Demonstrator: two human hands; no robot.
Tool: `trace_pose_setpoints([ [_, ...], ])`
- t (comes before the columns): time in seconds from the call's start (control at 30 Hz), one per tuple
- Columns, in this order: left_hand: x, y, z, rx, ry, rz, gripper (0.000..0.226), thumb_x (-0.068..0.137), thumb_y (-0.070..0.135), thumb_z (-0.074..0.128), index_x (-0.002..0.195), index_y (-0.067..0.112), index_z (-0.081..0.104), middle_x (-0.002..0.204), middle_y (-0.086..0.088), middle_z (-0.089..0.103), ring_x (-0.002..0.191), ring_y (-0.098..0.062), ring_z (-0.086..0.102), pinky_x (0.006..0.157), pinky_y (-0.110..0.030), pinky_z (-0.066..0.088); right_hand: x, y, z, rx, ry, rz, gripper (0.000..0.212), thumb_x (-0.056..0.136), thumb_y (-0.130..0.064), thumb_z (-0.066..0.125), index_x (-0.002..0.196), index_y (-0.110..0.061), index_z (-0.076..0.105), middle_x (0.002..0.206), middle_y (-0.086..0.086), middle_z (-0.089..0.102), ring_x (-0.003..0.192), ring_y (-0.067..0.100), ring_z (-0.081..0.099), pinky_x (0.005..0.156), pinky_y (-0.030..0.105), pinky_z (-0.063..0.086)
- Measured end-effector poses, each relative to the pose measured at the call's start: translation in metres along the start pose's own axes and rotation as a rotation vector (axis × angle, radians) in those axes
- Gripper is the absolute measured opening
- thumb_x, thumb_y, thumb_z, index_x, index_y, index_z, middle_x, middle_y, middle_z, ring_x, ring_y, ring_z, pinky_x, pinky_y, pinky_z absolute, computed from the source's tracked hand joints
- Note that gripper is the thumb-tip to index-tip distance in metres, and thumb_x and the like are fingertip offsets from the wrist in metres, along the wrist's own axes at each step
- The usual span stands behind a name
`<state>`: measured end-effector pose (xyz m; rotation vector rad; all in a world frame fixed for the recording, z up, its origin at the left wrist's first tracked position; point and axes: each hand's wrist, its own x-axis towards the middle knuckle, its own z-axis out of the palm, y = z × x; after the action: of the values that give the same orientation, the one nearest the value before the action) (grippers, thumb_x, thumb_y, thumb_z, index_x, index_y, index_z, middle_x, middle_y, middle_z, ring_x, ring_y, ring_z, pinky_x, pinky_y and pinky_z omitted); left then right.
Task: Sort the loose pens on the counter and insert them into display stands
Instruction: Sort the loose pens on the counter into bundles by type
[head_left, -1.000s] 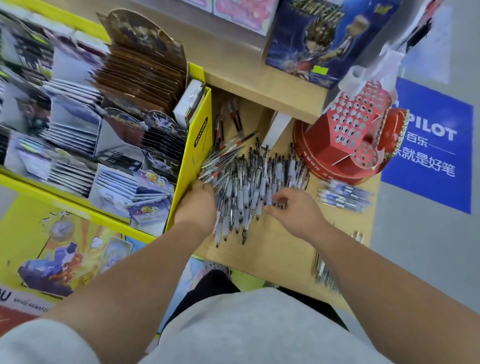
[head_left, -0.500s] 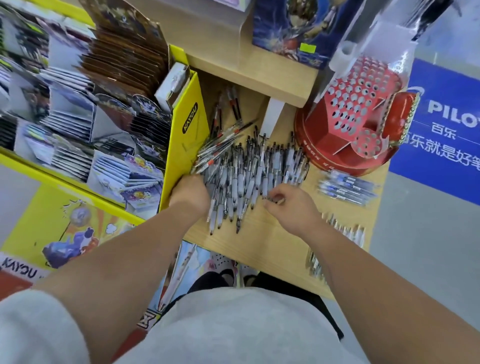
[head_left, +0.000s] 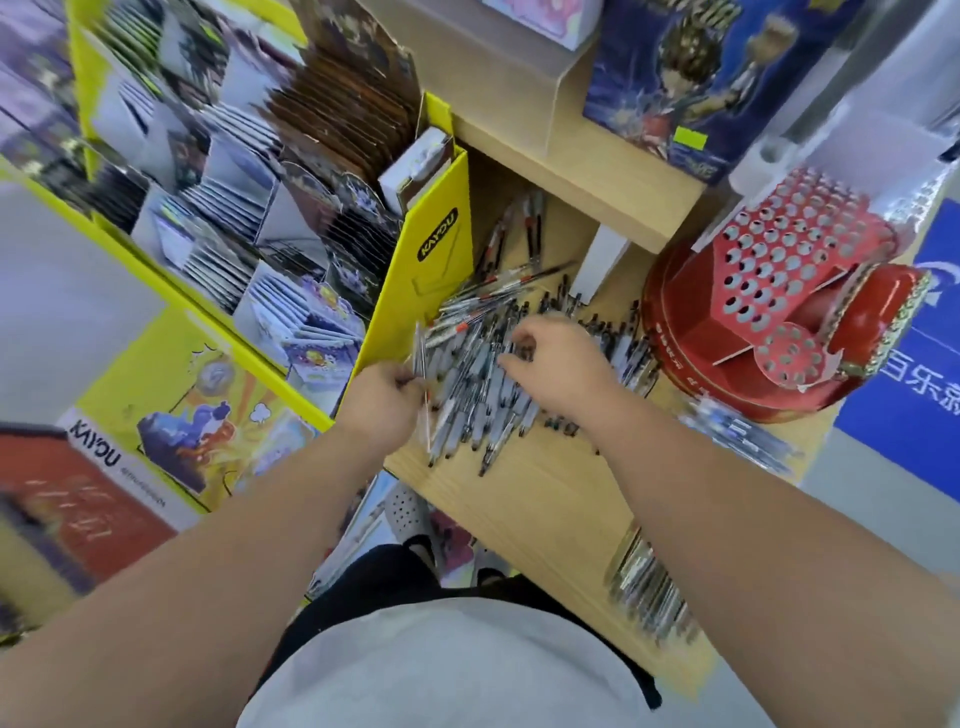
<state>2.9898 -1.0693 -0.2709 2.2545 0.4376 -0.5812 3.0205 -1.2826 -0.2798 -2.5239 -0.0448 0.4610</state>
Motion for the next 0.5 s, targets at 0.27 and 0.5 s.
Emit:
trace_pose_setpoints([
  [0.27,-0.017,-0.017,0.004,-0.693,-0.157,-0.319,0.021,0.102,0.02,0.058,0.084,0.009,0.058,0.053,0.0,0.04,0.046,-0.014,0.032,0.047,-0.026,0.025,0.07,-0.02,0.01,-0.375,-0.059,-0.215,0.032,0.098,-0.032,0.055,0.125,-0.019,0.064,0.131,0.007,0.059,0.123,0.033,0.049,0.098,0.045,0.048],
  [0.5,-0.02,-0.039,0.009,-0.777,-0.217,-0.386,0.013,0.104,0.008,0.05,0.108,0.003,0.062,0.048,0.005,0.045,0.044,-0.012,0.034,0.045,-0.023,0.026,0.09,-0.027,0.013,-0.475,-0.123,-0.262,0.035,0.092,-0.036,0.067,0.122,-0.018,0.066,0.119,0.008,0.058,0.119,0.035,0.049,0.094,0.043,0.048],
])
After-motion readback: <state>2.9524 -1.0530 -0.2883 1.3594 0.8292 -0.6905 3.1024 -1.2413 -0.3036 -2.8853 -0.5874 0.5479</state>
